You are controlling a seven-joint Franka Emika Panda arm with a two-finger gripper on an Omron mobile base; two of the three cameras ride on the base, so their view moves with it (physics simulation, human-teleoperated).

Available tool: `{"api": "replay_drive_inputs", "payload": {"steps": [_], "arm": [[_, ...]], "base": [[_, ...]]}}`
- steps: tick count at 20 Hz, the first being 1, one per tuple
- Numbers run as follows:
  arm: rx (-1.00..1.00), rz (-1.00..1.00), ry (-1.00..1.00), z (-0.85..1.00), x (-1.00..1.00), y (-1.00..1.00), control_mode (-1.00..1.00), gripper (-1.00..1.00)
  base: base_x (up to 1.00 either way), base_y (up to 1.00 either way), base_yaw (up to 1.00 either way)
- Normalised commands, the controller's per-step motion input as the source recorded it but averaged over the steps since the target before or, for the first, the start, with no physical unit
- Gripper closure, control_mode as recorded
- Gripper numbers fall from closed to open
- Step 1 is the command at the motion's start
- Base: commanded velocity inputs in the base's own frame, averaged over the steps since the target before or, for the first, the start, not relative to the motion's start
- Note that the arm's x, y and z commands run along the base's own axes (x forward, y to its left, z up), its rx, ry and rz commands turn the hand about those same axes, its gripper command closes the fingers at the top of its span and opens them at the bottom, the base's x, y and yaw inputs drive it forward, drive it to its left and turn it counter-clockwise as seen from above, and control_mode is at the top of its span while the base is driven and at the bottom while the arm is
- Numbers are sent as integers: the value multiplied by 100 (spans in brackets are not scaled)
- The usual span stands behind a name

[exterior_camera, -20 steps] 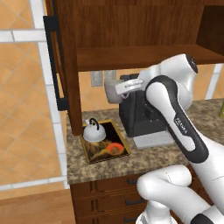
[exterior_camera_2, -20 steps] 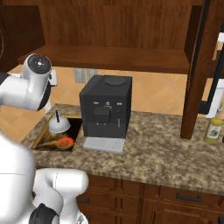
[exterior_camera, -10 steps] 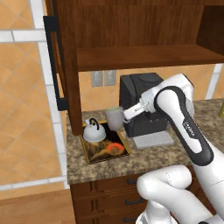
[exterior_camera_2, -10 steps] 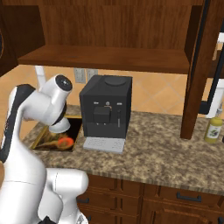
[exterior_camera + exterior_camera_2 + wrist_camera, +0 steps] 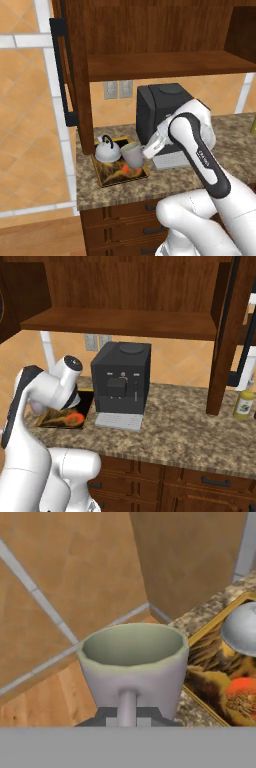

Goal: Pick the kettle from the counter and place it on the tray. Then pick the mug from the cabinet and place it on the tray. Then close the cabinet doors.

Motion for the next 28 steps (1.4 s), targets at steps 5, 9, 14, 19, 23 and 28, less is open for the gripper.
{"api": "replay_drive_inputs", "payload": {"steps": [5, 9, 14, 19, 23, 28], "arm": [[-1, 4, -5, -39, 7, -5, -100, 100], [11, 0, -2, -37, 17, -1, -100, 100], [0, 0, -2, -44, 34, 0, -100, 100], [-1, 0, -6, -33, 48, 8, -100, 100], [0, 0, 0, -28, 54, 9, -100, 100], [0, 0, 0, -25, 46, 22, -100, 100]], "base": [[0, 0, 0], [0, 0, 0], [0, 0, 0], [0, 0, 0], [0, 0, 0], [0, 0, 0]]}}
